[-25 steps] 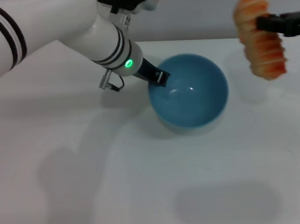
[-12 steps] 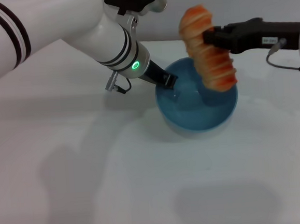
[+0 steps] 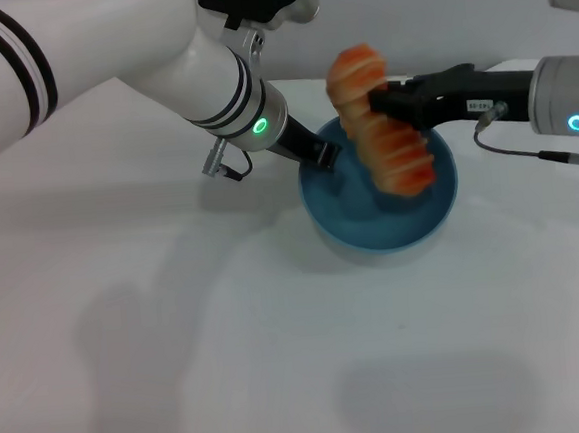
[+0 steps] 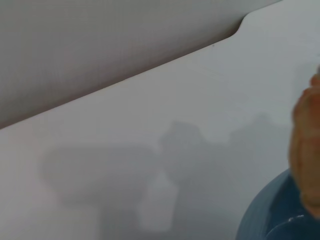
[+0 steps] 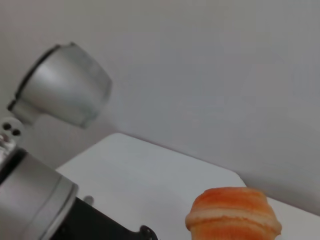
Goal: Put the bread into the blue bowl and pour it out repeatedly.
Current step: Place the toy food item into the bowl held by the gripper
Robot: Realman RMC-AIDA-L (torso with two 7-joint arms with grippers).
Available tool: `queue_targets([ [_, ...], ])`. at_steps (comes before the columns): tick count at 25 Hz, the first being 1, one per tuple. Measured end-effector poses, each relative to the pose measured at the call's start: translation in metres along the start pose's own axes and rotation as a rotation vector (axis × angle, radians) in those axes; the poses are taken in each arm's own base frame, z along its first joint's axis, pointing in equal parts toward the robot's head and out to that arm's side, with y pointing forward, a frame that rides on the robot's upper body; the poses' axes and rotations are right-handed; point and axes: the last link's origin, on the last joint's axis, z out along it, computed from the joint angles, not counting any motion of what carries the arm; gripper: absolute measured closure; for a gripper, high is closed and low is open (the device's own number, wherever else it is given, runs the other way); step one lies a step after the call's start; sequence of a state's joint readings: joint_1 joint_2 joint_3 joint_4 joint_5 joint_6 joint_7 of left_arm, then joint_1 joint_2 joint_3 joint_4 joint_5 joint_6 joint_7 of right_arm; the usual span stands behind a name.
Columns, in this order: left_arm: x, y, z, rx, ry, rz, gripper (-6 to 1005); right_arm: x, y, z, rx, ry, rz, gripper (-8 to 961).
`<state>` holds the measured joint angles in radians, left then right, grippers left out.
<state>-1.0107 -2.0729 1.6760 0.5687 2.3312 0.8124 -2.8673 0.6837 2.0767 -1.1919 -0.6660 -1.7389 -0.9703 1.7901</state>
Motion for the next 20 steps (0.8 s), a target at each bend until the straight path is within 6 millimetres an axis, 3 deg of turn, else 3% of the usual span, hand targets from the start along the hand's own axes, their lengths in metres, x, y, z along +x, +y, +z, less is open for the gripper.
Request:
queue_targets([
  [8,-0.001,-0.0025,0.0006,0.003,0.004,-0.011,999,-0.0003,0.0021,0.0016,-0.006,-0.044,-0.013,802],
  [10,-0.0011,-0.0033,0.0006,0.005,0.006,-0.013,999,0.0,0.0021,0.0005,-0.009,-0.058,-0.013,705],
  [20,-0.0008,-0.005,0.0007,0.009,0.015,-0.017,999,0.0069,0.0033,0.0014,-0.015,-0.042,-0.009,529],
])
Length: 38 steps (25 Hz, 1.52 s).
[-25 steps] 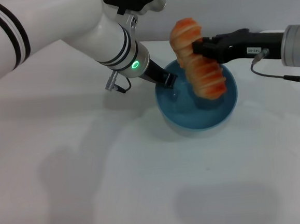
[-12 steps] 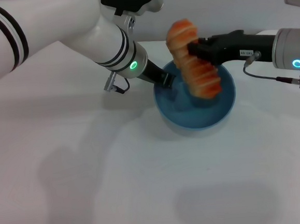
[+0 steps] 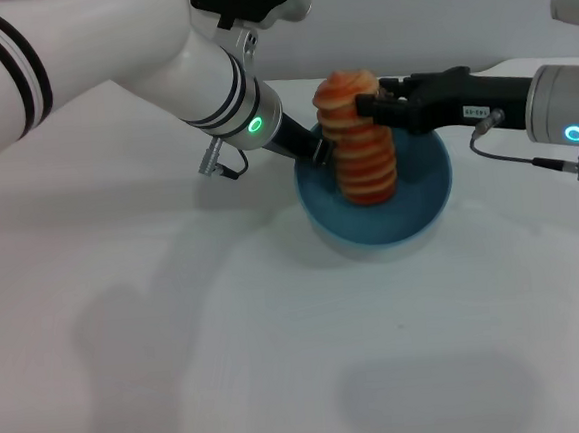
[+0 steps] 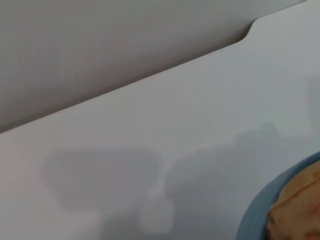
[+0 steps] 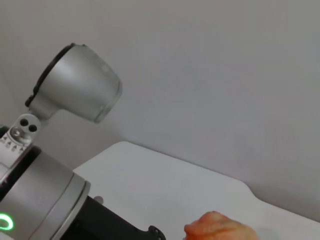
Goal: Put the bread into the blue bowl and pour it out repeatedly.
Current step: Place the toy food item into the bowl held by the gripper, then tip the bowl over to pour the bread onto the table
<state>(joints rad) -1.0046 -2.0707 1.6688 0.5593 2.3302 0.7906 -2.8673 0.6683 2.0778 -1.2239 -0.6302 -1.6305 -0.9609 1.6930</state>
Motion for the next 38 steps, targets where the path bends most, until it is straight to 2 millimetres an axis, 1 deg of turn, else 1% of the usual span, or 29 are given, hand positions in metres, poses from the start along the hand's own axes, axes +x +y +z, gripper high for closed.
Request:
queue_targets([
  [1,0.0,0.0,0.0,0.0,0.0,-0.001,1000,0.0,0.0,-0.001,-0.001,-0.001,-0.001,511],
  [4,-0.001,-0.001,0.0,0.002,0.003,-0.006,1000,-0.002,-0.002,-0.008,0.005,-0.021,-0.004,510],
  [6,-0.002,-0.002,0.001,0.004,0.01,-0.01,1000,-0.006,-0.006,-0.018,0.021,-0.056,-0.009,510],
  [9,-0.002,-0.005,0.001,0.011,0.025,-0.015,1000,-0.016,-0.012,-0.037,0.064,-0.121,-0.03,510],
  [11,-0.002,-0.007,0.001,0.015,0.031,-0.02,999,-0.022,-0.02,-0.054,0.107,-0.168,-0.04,510],
  [12,-0.002,-0.008,0.001,0.016,0.033,-0.021,999,-0.025,-0.027,-0.066,0.146,-0.2,-0.034,510],
  [13,-0.003,-0.008,0.002,0.018,0.036,-0.022,999,-0.025,-0.027,-0.066,0.146,-0.2,-0.034,510],
  [15,-0.003,-0.01,0.002,0.021,0.042,-0.026,999,-0.023,-0.036,-0.077,0.191,-0.222,-0.032,509],
  [17,-0.003,-0.011,0.002,0.026,0.052,-0.028,999,-0.015,-0.047,-0.088,0.248,-0.235,-0.043,509],
  [21,-0.001,-0.014,0.003,0.039,0.086,-0.026,1000,0.012,-0.07,-0.111,0.395,-0.238,-0.034,509],
  [23,0.002,-0.016,0.003,0.05,0.113,-0.022,1000,0.032,-0.081,-0.127,0.476,-0.243,0.011,509],
  [26,0.007,-0.016,0.003,0.065,0.158,0.008,1000,0.059,-0.089,-0.146,0.55,-0.27,0.07,509],
  [29,0.016,-0.009,0.003,0.082,0.21,0.067,999,0.084,-0.09,-0.162,0.606,-0.3,0.115,510],
  [32,0.027,-0.002,0.003,0.094,0.271,0.11,999,0.103,-0.086,-0.167,0.626,-0.3,0.15,510],
  [34,0.031,0.004,0.003,0.09,0.305,0.125,999,0.112,-0.084,-0.167,0.628,-0.293,0.169,510],
  [38,0.034,0.025,0.008,0.061,0.359,0.181,1000,0.118,-0.083,-0.17,0.636,-0.296,0.192,509],
])
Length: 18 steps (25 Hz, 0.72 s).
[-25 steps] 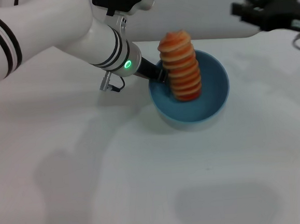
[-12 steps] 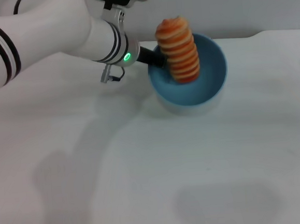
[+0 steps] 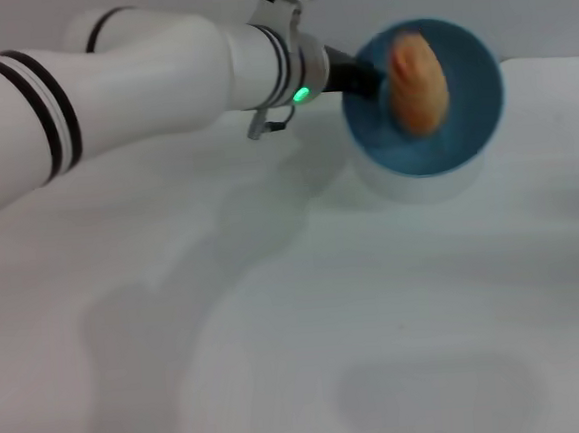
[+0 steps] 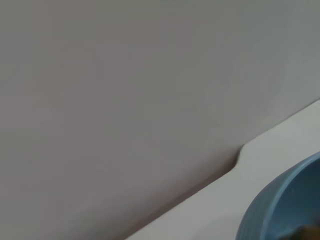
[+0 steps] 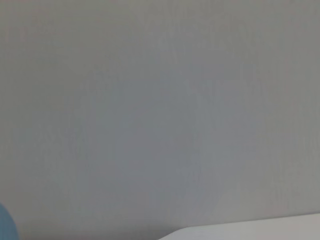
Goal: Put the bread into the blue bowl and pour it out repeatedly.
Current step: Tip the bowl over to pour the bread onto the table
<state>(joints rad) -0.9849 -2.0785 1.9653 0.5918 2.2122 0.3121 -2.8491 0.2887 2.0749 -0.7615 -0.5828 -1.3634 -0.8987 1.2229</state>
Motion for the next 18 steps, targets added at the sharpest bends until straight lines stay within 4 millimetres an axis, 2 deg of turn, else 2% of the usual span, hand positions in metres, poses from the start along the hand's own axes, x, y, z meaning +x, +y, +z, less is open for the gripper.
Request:
queue_targets([
  [4,0.001,0.008,0.002,-0.008,0.041,0.022,1000,-0.001,0.002,-0.001,-0.014,-0.027,0.034,509],
  [11,-0.003,0.01,0.001,-0.007,0.063,0.026,999,-0.009,0.004,-0.009,-0.056,-0.099,0.071,508],
  [18,-0.004,0.018,0.0,-0.01,0.13,0.084,1000,-0.006,0.003,-0.01,-0.047,-0.096,0.082,507],
])
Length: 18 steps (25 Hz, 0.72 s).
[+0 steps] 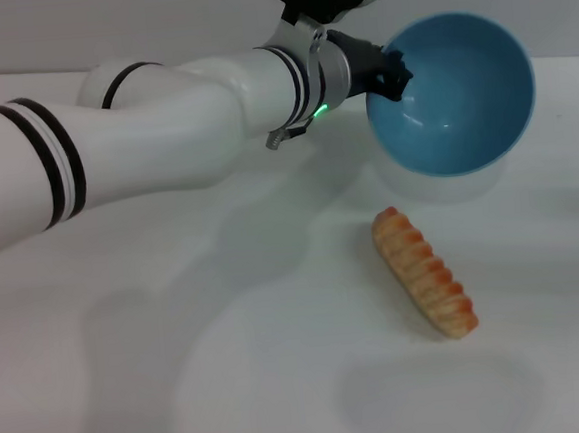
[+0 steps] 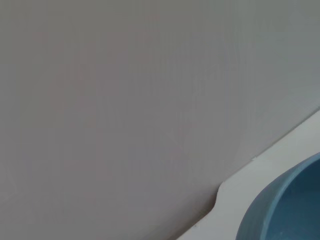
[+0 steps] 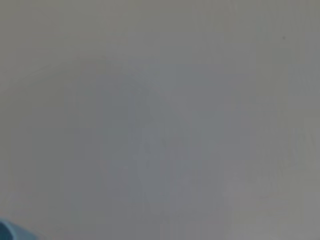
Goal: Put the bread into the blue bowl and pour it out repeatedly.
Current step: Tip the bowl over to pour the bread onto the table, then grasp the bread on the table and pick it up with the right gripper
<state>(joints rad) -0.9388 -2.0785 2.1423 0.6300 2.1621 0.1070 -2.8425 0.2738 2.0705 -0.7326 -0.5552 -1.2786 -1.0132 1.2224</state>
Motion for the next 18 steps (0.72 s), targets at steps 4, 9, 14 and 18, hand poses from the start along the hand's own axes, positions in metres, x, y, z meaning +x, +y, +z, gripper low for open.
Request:
queue_targets([
  [4,0.011,-0.003,-0.002,0.004,0.043,-0.012,1001,0.001,0.002,0.0,-0.013,0.008,-0.004,507],
  [9,0.025,-0.032,-0.001,0.049,-0.015,-0.116,1001,0.006,0.017,0.008,-0.111,0.125,0.0,506],
  [14,0.018,-0.057,-0.004,0.092,-0.078,-0.194,999,0.008,0.036,0.017,-0.221,0.34,0.026,505],
  [18,0.01,-0.068,-0.008,0.114,-0.104,-0.229,1000,0.008,0.059,0.026,-0.326,0.492,0.077,505],
])
